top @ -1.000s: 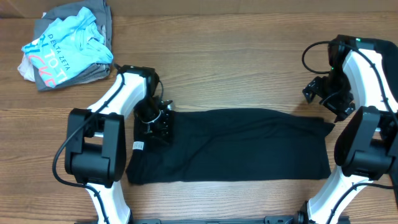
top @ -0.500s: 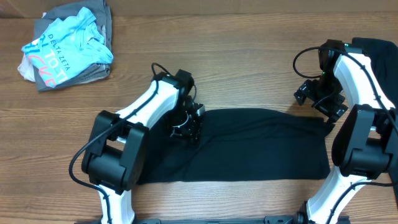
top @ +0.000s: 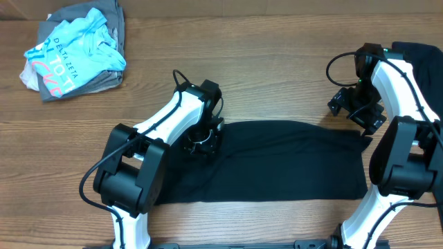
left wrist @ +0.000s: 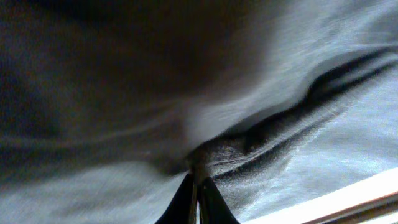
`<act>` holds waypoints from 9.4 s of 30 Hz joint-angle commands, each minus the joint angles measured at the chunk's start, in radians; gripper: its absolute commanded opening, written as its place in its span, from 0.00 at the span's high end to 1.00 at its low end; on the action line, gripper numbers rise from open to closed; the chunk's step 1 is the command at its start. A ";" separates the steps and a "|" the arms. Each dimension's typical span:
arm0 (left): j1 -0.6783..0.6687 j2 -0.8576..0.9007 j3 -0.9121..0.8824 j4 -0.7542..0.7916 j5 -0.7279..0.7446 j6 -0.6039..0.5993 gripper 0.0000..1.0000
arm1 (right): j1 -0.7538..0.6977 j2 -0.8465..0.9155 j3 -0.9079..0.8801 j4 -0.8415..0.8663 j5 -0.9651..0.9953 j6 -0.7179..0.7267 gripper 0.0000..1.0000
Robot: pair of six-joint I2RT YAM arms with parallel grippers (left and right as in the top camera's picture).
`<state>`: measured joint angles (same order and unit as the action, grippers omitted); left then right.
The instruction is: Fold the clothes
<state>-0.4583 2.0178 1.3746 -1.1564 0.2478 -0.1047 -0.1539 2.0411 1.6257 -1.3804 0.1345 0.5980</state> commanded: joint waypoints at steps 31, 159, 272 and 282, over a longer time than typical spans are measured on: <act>0.033 -0.017 -0.004 -0.076 -0.178 -0.100 0.96 | -0.125 -0.025 -0.135 0.010 -0.024 0.139 0.33; 0.031 -0.108 -0.104 -0.006 0.015 -0.092 0.74 | -0.028 -0.150 -0.291 -0.058 -0.394 -0.226 0.12; 0.183 -0.108 -0.176 0.090 -0.030 -0.110 0.13 | 0.388 -0.175 -0.389 -0.013 -0.292 -0.030 0.00; 0.183 -0.108 -0.176 0.172 -0.018 -0.117 0.25 | 0.388 -0.179 -0.354 0.002 -0.294 -0.030 0.00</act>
<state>-0.2768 1.9205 1.2026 -0.9962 0.2096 -0.2111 0.2359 1.8988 1.2469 -1.3849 -0.1474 0.5816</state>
